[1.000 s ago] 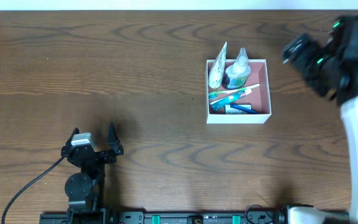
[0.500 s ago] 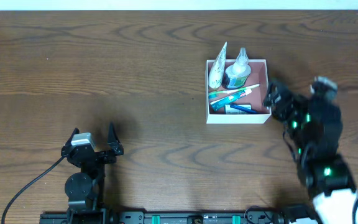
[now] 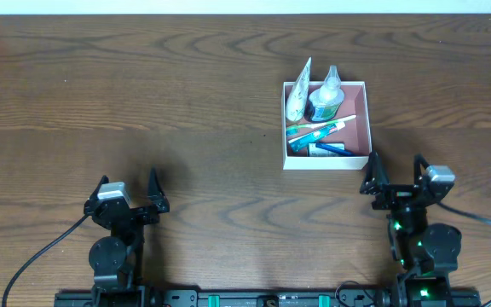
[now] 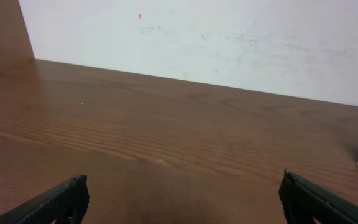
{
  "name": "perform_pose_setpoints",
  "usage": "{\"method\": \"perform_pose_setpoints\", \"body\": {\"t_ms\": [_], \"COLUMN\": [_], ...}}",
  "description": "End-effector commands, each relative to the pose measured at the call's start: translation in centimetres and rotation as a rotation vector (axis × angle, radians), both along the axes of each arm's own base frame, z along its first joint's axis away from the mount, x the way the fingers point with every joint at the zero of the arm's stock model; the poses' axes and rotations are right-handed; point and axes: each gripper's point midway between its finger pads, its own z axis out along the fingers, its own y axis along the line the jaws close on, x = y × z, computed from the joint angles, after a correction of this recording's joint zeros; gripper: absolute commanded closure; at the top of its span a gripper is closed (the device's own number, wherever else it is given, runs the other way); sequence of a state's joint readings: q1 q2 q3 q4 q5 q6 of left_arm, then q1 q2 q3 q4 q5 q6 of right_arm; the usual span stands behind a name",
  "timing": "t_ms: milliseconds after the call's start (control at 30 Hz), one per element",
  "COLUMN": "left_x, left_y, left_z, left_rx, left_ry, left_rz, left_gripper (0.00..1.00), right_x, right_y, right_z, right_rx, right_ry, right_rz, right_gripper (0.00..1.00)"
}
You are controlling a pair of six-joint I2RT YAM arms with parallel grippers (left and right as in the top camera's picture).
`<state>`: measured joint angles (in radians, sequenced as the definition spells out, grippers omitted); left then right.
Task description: Pack container
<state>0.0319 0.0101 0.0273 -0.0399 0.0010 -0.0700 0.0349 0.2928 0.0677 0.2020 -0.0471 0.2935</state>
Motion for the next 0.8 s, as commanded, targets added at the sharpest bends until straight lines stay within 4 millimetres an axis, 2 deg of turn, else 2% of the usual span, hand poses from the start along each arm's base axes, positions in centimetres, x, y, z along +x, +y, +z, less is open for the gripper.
{"method": "perform_pose_setpoints", "body": {"t_ms": [0, 467, 600, 767], "left_x": [-0.1, -0.1, -0.1, -0.1], "left_y": [0.3, 0.3, 0.3, 0.3], "left_z": [-1.8, -1.8, -1.8, -1.8], "left_rx": [0.014, 0.014, 0.014, 0.014], "left_ry": [0.052, 0.052, 0.052, 0.052], "left_rz": [0.014, 0.014, 0.014, 0.014], "left_gripper": [0.02, 0.02, 0.02, 0.02], "right_x": [-0.4, -2.0, -1.9, -1.8], "right_y": [0.1, 0.0, -0.2, -0.6], "right_z": [-0.1, 1.1, -0.1, -2.7], "right_rx": [-0.047, -0.045, -0.046, -0.05], "right_ry": [-0.035, -0.125, -0.076, 0.033], "right_rz": [0.013, 0.007, -0.002, -0.027], "right_gripper": [0.01, 0.01, 0.01, 0.01]}}
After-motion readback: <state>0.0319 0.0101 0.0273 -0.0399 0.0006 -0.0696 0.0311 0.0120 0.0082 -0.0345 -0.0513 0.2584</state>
